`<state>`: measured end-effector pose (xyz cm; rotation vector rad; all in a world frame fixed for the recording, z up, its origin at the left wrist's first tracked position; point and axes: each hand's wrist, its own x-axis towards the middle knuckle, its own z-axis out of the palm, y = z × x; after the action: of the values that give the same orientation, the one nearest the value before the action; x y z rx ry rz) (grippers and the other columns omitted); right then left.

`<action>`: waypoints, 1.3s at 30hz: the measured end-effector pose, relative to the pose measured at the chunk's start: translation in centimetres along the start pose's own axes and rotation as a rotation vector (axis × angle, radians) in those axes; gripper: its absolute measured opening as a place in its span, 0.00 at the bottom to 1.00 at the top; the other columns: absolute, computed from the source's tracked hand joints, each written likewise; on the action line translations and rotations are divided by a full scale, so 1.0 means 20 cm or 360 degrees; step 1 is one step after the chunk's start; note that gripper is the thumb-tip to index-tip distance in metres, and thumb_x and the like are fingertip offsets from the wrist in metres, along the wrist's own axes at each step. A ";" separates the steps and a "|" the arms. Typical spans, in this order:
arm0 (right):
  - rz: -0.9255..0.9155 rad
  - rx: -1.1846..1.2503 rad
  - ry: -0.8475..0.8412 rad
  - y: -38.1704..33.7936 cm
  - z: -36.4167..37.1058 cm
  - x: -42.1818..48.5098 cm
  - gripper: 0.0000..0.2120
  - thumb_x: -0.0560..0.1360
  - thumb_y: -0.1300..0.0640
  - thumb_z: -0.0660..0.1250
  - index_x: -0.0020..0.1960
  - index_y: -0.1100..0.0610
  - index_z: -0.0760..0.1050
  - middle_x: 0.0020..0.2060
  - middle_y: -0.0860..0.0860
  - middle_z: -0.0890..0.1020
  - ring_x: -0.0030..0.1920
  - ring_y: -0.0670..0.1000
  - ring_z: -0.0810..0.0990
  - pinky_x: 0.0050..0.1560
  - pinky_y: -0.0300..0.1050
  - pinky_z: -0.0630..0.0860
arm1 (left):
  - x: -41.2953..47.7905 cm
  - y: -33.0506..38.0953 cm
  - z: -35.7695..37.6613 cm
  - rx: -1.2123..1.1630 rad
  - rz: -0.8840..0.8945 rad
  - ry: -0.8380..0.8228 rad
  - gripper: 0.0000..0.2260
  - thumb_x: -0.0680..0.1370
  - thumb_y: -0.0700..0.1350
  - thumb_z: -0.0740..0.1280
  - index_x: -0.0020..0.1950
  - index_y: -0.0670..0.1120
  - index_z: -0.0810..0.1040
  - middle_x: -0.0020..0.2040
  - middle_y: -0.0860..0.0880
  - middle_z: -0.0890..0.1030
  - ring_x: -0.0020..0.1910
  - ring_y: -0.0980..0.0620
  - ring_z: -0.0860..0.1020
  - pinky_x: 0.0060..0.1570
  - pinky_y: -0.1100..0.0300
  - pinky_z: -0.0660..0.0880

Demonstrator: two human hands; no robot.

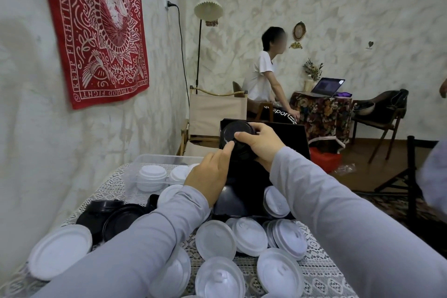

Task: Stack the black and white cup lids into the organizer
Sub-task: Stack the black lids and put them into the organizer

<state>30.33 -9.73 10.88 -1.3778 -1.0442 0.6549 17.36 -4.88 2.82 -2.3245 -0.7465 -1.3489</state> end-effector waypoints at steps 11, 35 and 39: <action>0.0182 -0.0932 -0.0124 -0.17 0.01 0.01 0.22 0.76 0.50 0.66 0.66 0.57 0.68 0.58 0.55 0.77 0.56 0.55 0.78 0.57 0.51 0.76 | -0.01 -0.03 0.02 0.0086 0.0141 -0.0003 0.40 0.56 0.29 0.75 0.65 0.39 0.64 0.36 0.46 0.77 0.31 0.48 0.76 0.22 0.62 0.72; 0.0068 -0.1859 -0.0472 -0.25 -0.10 0.05 0.26 0.77 0.44 0.62 0.71 0.55 0.64 0.66 0.52 0.72 0.65 0.53 0.71 0.64 0.45 0.66 | -0.04 -0.03 0.05 0.0257 0.0294 0.0075 0.28 0.67 0.31 0.49 0.67 0.41 0.66 0.37 0.45 0.73 0.35 0.49 0.68 0.22 0.62 0.67; 0.0012 -0.1896 -0.0451 -0.22 -0.10 0.05 0.25 0.78 0.46 0.62 0.71 0.56 0.64 0.65 0.53 0.73 0.64 0.53 0.72 0.63 0.45 0.66 | -0.04 -0.05 0.06 0.0208 0.0309 0.0080 0.27 0.68 0.32 0.51 0.67 0.42 0.66 0.41 0.45 0.69 0.35 0.48 0.70 0.22 0.61 0.70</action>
<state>31.56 -10.37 15.58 -2.3292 -1.7895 0.1786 17.32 -3.64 1.50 -2.1902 -0.5596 -1.2308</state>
